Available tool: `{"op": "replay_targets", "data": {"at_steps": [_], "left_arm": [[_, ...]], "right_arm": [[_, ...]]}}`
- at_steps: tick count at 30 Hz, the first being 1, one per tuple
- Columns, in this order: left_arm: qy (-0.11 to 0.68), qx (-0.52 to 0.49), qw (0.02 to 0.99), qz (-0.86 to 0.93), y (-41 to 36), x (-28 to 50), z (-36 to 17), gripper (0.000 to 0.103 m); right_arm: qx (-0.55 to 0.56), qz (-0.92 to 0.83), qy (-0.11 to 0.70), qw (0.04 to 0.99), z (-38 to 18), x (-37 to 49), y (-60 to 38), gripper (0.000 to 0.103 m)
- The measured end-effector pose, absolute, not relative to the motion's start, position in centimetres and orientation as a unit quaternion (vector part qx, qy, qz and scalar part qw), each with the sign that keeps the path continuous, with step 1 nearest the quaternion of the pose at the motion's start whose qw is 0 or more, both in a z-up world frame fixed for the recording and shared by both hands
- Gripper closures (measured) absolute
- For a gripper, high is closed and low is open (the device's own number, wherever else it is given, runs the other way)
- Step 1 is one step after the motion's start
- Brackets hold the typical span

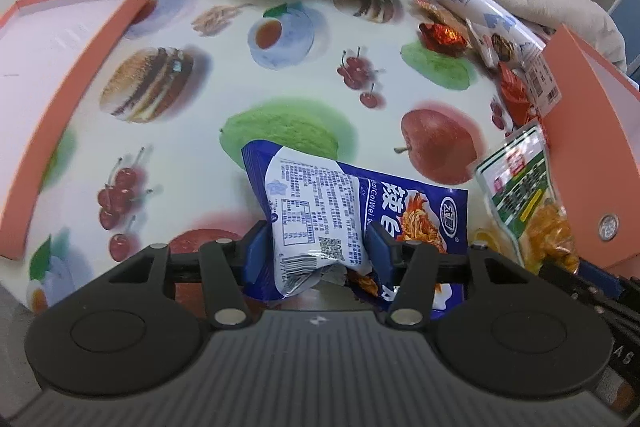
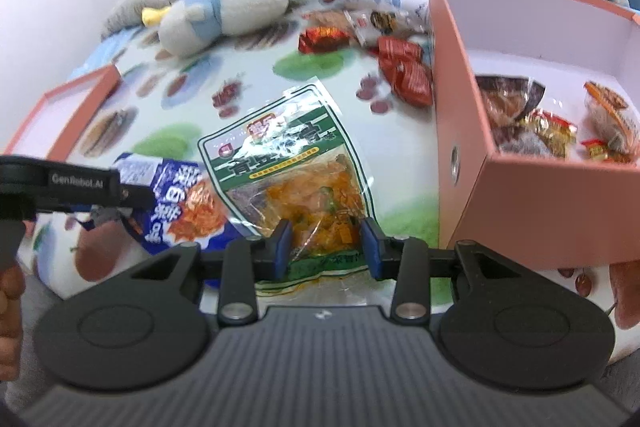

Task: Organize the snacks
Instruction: 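Lift blue bag with left gripper while right gripper lifts green-labelled bag, then carry blue bag with left gripper while right drops green-labelled bag into box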

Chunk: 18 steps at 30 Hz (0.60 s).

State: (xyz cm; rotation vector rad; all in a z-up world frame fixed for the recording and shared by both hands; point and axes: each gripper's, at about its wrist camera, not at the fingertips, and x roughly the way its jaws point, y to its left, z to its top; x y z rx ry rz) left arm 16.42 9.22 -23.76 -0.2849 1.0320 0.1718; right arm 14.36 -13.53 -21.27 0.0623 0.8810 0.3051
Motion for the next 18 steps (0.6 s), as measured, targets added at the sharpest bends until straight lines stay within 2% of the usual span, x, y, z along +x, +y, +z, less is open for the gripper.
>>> {"op": "replay_targets", "data": {"at_steps": [7, 18], "left_arm": [[0.467, -0.16, 0.866, 0.083, 8.5, 16.8, -20.5, 0.045], [0.406, -0.181, 0.894, 0.052, 5.5, 17.8, -12.4, 0.045]], "right_arm": [[0.038, 0.15, 0.394, 0.906, -18.2, 14.4, -14.4, 0.064], [0.057, 0.145, 0.33, 0.931, -11.0, 14.9, -16.7, 0.064]]}}
